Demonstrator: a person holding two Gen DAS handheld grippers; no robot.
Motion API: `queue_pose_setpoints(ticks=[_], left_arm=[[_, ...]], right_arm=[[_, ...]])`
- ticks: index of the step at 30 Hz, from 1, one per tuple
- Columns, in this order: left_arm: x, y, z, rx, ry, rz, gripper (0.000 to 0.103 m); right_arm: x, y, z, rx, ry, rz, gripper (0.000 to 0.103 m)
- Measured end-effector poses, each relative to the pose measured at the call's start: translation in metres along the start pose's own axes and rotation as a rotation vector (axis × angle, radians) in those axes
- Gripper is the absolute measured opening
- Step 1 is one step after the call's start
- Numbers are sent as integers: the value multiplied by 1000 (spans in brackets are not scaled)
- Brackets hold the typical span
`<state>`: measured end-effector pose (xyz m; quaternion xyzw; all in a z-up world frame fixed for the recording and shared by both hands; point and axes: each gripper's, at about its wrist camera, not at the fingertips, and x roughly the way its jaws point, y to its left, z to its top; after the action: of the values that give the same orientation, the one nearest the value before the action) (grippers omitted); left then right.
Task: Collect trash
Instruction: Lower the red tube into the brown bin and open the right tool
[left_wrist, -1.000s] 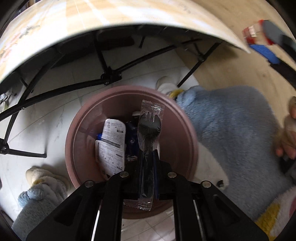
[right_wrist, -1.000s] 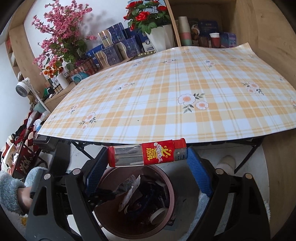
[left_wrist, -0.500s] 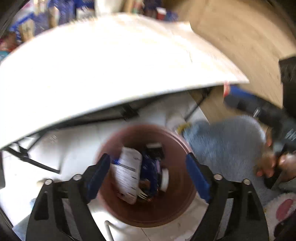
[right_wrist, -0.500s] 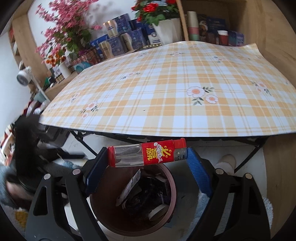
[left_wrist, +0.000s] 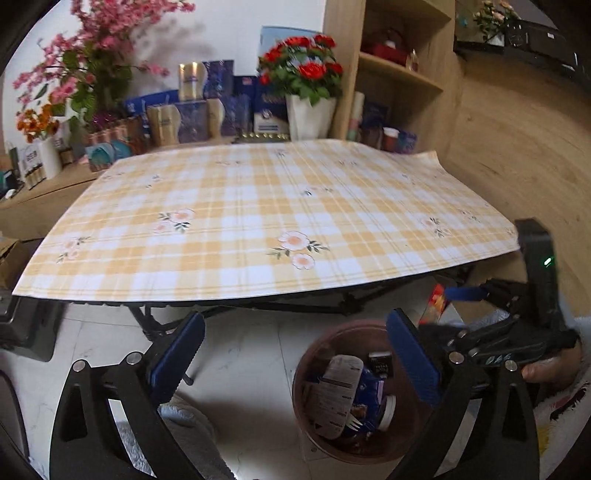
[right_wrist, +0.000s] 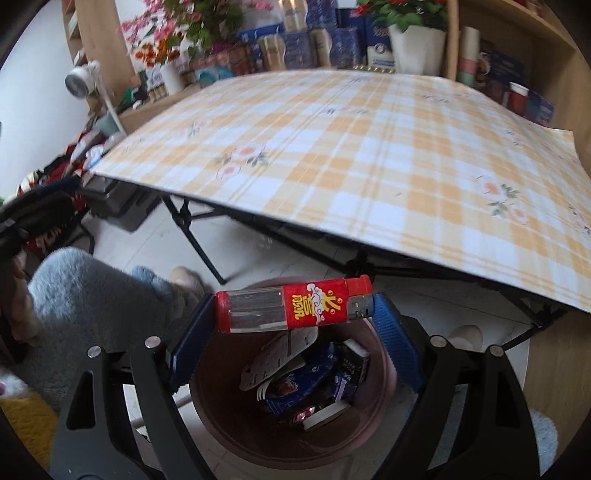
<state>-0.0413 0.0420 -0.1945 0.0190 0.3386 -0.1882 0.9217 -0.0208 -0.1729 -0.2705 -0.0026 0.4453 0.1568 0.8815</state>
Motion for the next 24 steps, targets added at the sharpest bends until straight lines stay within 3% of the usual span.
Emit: queue_pose_setpoints(ticks=[3,10,24], left_arm=[[1,0,-4,5,-6,38,96],[11,10,-9,-31,32,22,96],[19,26,-11,-123,64,31,96]], right_arm=[[13,5,-6,-21,41,-21,84],[28,-3,-16,-5,112,-51,84],[38,-2,-19,-20,163,-63,84]])
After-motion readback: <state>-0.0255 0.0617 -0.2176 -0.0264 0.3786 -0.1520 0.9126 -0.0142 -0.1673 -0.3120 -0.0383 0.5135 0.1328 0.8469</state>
